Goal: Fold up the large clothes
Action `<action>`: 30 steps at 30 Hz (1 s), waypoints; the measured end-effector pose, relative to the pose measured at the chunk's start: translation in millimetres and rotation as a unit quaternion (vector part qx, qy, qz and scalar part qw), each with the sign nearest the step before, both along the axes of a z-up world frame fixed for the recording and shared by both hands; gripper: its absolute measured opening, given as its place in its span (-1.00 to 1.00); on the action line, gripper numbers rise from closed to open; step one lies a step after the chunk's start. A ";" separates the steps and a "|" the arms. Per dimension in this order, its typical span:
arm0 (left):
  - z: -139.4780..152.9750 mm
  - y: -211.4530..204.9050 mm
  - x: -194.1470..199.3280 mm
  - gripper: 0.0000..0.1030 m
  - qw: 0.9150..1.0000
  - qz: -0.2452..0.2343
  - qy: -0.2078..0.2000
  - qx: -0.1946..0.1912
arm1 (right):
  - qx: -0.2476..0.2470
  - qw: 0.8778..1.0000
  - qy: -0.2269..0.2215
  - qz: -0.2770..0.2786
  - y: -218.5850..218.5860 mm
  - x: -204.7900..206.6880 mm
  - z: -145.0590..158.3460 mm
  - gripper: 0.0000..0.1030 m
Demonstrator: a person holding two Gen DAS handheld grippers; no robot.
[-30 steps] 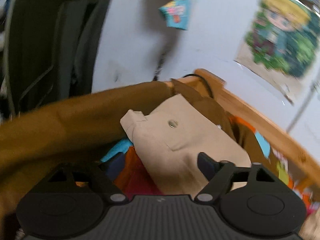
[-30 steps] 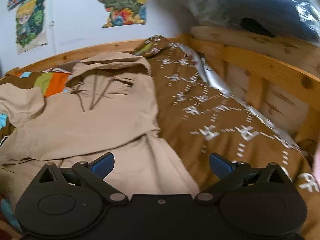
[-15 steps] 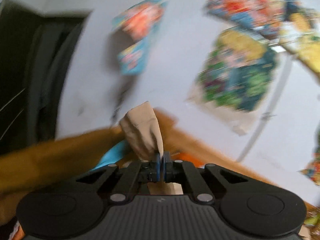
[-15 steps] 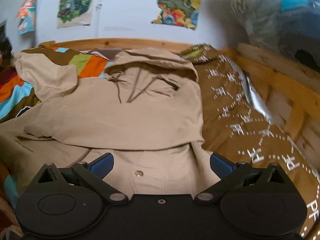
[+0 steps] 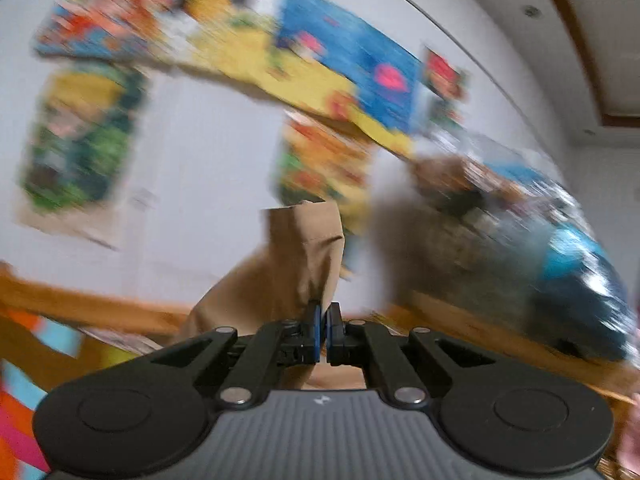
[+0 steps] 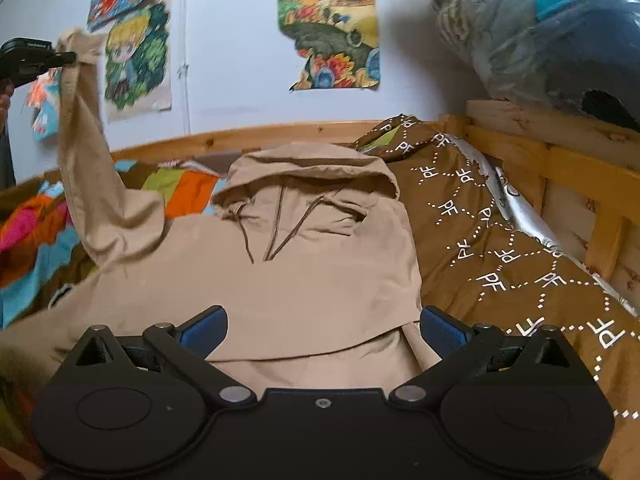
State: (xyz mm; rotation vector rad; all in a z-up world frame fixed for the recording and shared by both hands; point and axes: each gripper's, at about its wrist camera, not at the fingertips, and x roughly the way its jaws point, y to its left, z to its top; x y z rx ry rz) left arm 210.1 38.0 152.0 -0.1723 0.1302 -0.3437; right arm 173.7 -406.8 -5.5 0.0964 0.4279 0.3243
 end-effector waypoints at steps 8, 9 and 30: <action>-121.6 -109.8 15.9 -0.97 0.980 -0.136 0.141 0.017 | 0.010 0.999 0.008 -0.038 -29.0 -6.8 -14.7 0.98; -137.8 -117.2 16.8 -0.97 0.974 -0.150 0.167 0.022 | 0.012 0.999 0.011 -0.046 -34.0 -7.6 -17.2 0.98; -186.3 62.8 6.6 0.29 0.947 0.163 0.276 -0.021 | 0.062 0.992 0.103 -0.032 -31.1 24.8 -41.2 0.77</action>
